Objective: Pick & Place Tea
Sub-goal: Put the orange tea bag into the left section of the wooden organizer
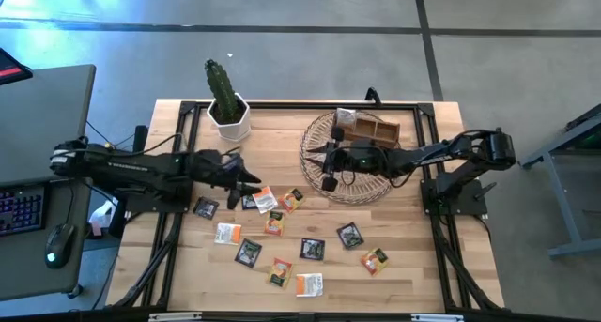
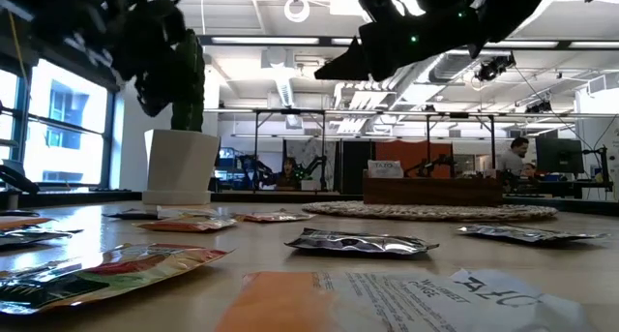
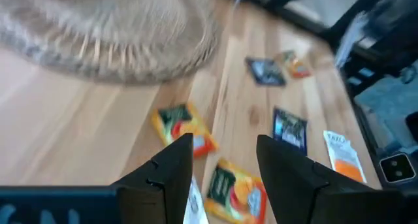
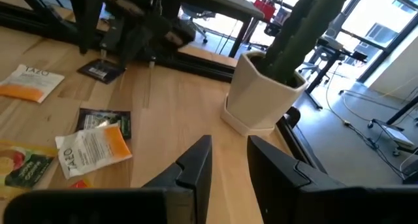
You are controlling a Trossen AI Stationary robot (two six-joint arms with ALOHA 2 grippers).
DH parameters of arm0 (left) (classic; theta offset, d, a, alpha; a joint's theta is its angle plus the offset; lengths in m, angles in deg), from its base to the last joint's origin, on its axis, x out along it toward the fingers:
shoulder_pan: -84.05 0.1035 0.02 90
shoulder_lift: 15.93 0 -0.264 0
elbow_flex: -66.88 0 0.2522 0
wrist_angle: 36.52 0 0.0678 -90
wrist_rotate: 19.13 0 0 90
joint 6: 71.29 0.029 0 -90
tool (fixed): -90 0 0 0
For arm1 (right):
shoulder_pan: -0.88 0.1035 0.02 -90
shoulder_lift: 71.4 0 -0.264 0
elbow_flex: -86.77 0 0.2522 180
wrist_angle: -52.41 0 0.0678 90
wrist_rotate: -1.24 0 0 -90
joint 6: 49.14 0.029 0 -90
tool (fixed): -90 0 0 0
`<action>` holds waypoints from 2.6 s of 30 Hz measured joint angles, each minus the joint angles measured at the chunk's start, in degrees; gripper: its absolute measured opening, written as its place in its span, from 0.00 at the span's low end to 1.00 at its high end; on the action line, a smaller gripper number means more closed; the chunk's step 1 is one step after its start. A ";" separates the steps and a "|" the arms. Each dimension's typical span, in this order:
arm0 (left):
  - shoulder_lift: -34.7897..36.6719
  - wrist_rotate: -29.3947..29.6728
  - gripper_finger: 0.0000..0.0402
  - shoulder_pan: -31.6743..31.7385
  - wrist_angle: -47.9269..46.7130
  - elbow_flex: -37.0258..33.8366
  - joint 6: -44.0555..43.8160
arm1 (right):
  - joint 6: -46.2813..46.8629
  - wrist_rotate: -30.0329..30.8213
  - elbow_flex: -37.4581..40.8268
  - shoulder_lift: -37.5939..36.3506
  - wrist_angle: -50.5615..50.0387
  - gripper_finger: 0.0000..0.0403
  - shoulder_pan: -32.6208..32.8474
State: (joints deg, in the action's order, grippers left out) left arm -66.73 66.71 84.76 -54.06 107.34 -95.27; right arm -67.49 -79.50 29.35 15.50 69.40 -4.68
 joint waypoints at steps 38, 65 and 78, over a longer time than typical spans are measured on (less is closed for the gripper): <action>-35.12 6.18 0.41 -43.15 -38.37 15.79 -91.84 | 0.12 -0.02 0.00 0.02 -2.26 0.23 -0.04; -32.65 15.96 0.00 -31.09 -50.47 24.71 -59.84 | 11.66 -11.09 0.00 0.07 0.98 0.23 -0.31; -32.70 43.33 0.00 -18.31 -43.39 38.28 -5.83 | 31.39 -14.32 0.00 0.07 -1.71 0.23 -3.84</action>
State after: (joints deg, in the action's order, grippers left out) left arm -99.43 110.04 66.45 -97.45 145.63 -101.10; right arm -36.10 -93.82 29.35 15.56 67.69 -8.52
